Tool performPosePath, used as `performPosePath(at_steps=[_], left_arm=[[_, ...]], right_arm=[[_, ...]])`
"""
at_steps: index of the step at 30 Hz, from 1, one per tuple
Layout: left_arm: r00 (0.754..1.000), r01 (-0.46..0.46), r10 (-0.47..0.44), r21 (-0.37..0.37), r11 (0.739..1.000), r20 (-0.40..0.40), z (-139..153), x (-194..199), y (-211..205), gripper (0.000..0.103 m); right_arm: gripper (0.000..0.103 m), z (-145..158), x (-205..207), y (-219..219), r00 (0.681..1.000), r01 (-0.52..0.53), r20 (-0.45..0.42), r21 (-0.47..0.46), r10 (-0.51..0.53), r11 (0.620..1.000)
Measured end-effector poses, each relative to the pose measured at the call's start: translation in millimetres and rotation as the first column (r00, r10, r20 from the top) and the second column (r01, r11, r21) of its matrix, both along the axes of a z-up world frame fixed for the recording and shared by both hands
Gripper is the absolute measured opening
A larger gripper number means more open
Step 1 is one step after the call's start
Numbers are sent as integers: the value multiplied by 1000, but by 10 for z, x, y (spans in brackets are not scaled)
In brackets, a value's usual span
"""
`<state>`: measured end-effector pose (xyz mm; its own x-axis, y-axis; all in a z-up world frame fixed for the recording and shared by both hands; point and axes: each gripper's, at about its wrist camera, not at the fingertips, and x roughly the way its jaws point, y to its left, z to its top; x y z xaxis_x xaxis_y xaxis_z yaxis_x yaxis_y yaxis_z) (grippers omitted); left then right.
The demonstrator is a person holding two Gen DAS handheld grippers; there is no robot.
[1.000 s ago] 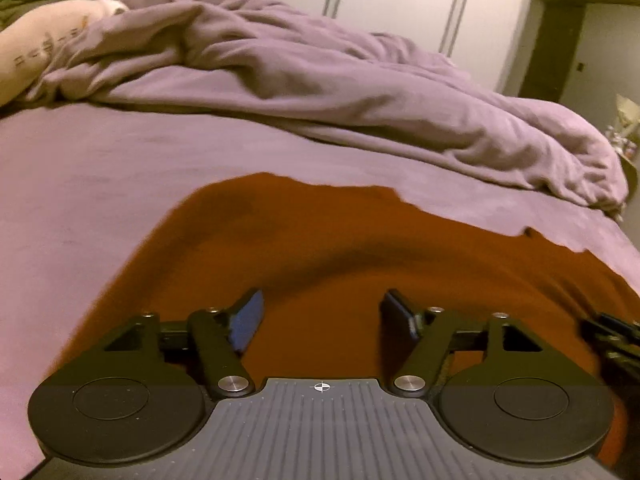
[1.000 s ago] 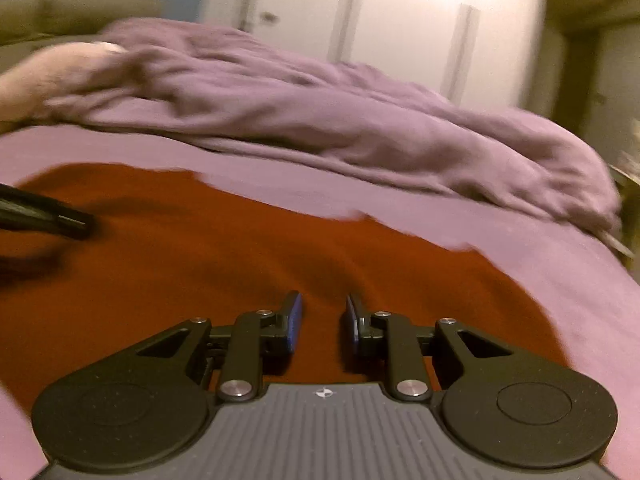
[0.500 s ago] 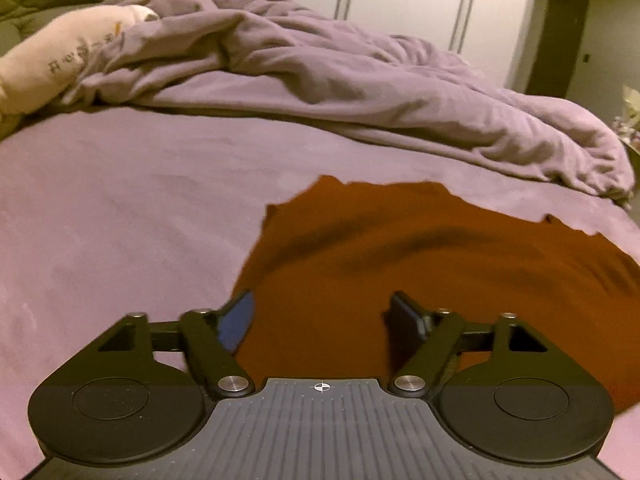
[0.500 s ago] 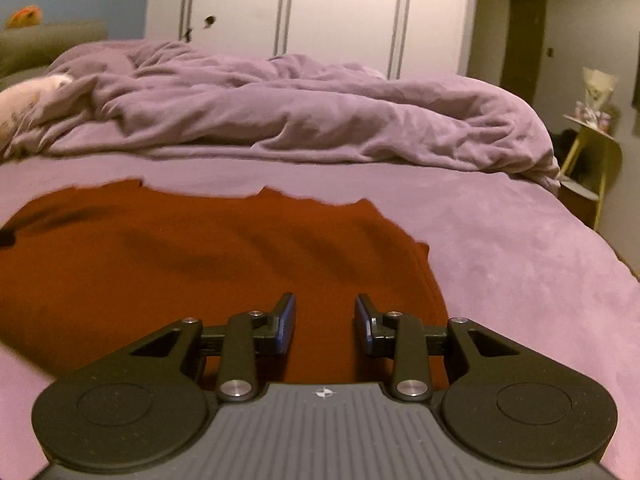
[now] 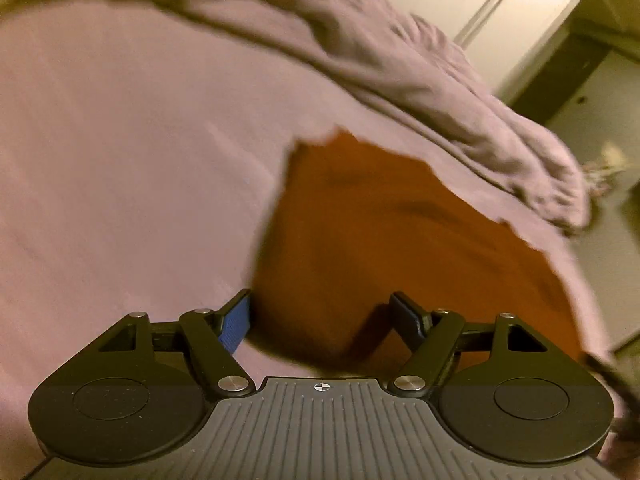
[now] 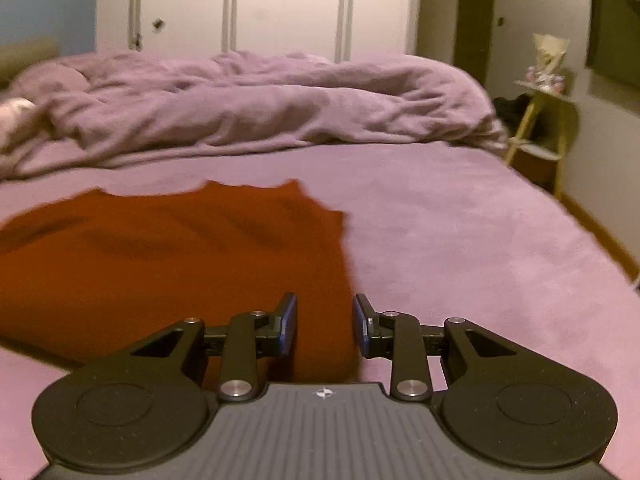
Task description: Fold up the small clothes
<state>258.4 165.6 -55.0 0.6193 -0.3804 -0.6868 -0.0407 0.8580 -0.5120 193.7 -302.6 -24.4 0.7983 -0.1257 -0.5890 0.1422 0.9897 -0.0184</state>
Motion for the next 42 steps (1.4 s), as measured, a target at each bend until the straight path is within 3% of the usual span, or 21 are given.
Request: performPosePath(at_steps=[4,6,10,12,17,20,23,24,26,29,31,34,37,42], left_arm=[[999,-1,-4,-122,993,-44,-112,69,32,77],[998,-29,18,-193,981,-56,-169,170,104,69],[994,-82,53,-319,944,-98,-316,406,233,52],[992,-95,59,-339,936,-113,-359,496,251,43],[993,-97,67,-329,939,-101,-389,593,193,29],[994,-91,68,-323,942,-81,-365,560,206,25],[996,-84,68,-317,945,-61,-299,536,212,24],[996,-80,67,-316,946,-50,-266,528,208,24],[997,-74,65,-312,947,-37,-223,522,198,24],[996,-85,75,-309,947,-45,-213,537,191,24],[995,-97,81,-311,945,-64,-239,543,202,24],[993,-108,88,-316,943,-78,-228,551,206,24],[995,-98,85,-318,943,-53,-129,556,185,24],[998,-62,64,-267,962,0,164,606,19,23]], right_arm=[[28,5,-54,311,992,-125,9,129,125,984],[28,-15,-18,474,982,-189,6,156,190,970],[28,-62,109,764,967,-252,-24,83,254,964],[28,-49,191,811,968,-247,-24,89,250,965],[21,-36,296,1020,968,-249,-16,50,250,967],[20,-163,355,1186,958,-282,-60,-30,280,959],[19,-242,369,1260,955,-295,-69,-79,290,952],[13,-202,368,1263,956,-290,-68,-73,285,954],[12,-119,327,1250,959,-283,-32,-30,282,959],[12,-145,253,1337,957,-291,6,-63,292,955],[11,-274,259,1387,948,-317,-24,-53,316,947],[11,-294,289,1449,932,-362,-54,-108,358,926],[11,-119,277,1270,944,-327,-36,-1,327,945],[11,18,-67,831,972,-230,69,66,226,971]])
